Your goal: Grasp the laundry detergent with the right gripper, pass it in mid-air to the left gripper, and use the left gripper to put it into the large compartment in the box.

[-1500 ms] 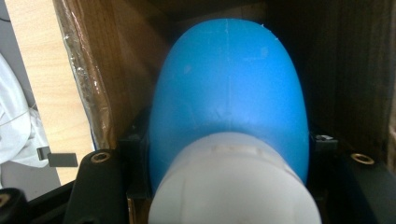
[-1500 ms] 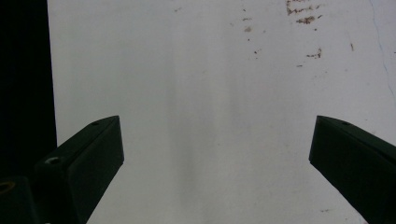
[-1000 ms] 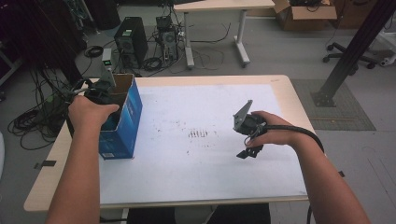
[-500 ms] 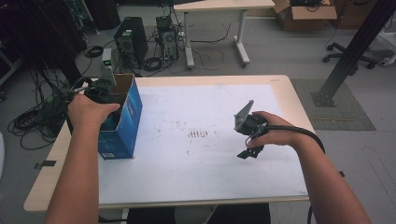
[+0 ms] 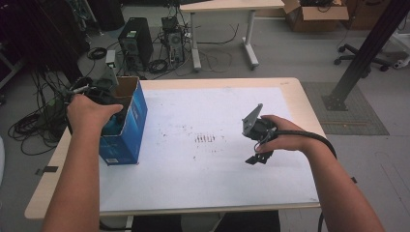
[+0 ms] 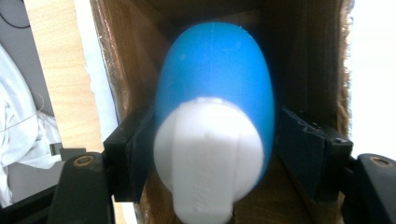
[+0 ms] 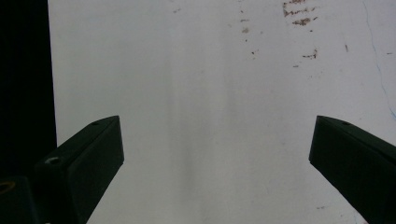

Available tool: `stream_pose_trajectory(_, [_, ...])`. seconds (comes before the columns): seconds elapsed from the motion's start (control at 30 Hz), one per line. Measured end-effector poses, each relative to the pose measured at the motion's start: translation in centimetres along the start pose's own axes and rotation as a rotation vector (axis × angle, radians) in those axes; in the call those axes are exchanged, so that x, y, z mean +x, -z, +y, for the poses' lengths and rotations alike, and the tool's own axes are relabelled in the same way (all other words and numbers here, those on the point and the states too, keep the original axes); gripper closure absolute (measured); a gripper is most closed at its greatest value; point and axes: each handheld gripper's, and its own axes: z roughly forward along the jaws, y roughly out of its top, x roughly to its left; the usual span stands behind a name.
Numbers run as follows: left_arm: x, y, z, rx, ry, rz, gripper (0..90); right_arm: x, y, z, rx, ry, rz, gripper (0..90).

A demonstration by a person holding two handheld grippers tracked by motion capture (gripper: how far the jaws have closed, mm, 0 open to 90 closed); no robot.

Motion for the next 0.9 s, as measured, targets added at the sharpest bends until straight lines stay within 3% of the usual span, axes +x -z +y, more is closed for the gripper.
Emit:
stream_pose_trajectory(0.27, [-0.4, 1.2, -0.1, -0.007, -0.010, 0.012, 26.5, 0.2, 0.2, 0.1, -0.003, 0.002, -0.002, 3.2])
stream_pose_trajectory(0.7, [-0.1, 2.6, -0.2, -0.039, 0.013, 0.034, 19.4, 0.3, 0.5, 0.0, -0.009, 0.002, -0.011, 3.2])
stream_pose_trajectory(0.9, [-0.2, 3.2, -0.2, -0.046, -0.001, 0.050, 13.2, 0.4, 0.6, 0.0, -0.014, 0.003, -0.013, 3.2])
